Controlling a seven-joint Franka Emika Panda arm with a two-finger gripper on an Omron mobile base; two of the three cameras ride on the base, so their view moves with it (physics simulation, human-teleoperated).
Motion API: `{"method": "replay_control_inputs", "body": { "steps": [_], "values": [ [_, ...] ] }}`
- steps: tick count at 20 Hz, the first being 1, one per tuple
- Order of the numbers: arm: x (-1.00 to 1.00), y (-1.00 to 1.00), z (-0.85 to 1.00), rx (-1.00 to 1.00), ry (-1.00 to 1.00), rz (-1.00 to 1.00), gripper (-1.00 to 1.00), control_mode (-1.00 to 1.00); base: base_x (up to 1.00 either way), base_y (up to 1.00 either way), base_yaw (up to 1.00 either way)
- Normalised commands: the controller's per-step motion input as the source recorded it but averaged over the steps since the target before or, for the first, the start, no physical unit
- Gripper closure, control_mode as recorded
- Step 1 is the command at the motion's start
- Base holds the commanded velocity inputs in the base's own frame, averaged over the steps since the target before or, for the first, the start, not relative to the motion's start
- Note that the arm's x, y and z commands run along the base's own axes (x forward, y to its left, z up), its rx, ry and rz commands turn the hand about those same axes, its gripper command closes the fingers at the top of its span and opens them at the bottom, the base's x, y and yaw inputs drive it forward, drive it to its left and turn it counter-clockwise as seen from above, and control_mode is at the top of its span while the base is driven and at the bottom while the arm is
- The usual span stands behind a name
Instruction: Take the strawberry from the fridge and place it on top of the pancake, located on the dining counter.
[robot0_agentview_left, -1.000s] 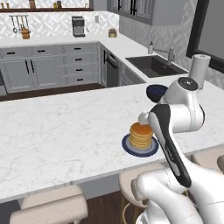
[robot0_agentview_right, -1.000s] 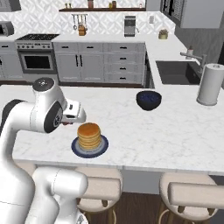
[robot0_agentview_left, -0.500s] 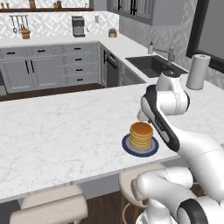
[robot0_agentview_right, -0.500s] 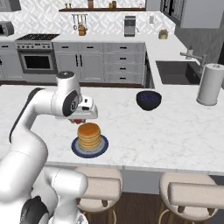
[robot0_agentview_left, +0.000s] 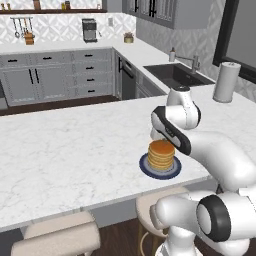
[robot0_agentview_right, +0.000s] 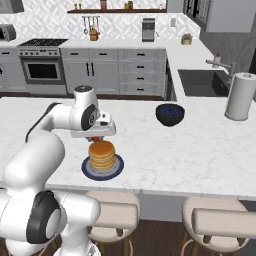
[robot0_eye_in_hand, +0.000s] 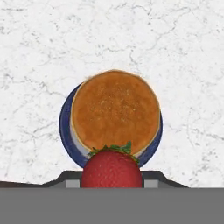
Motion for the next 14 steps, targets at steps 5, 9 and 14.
{"method": "replay_control_inputs", "body": {
  "steps": [5, 9, 14],
  "values": [
    [0.43, -0.03, -0.32, 0.00, 0.00, 0.05, 1.00, -1.00, 0.00, 0.00, 0.00],
    [0.00, -0.04, -0.04, 0.00, 0.02, 0.00, 1.00, -1.00, 0.00, 0.00, 0.00],
    [0.00, 0.00, -0.15, 0.00, 0.04, 0.00, 1.00, -1.00, 0.00, 0.00, 0.00]
  ]
}}
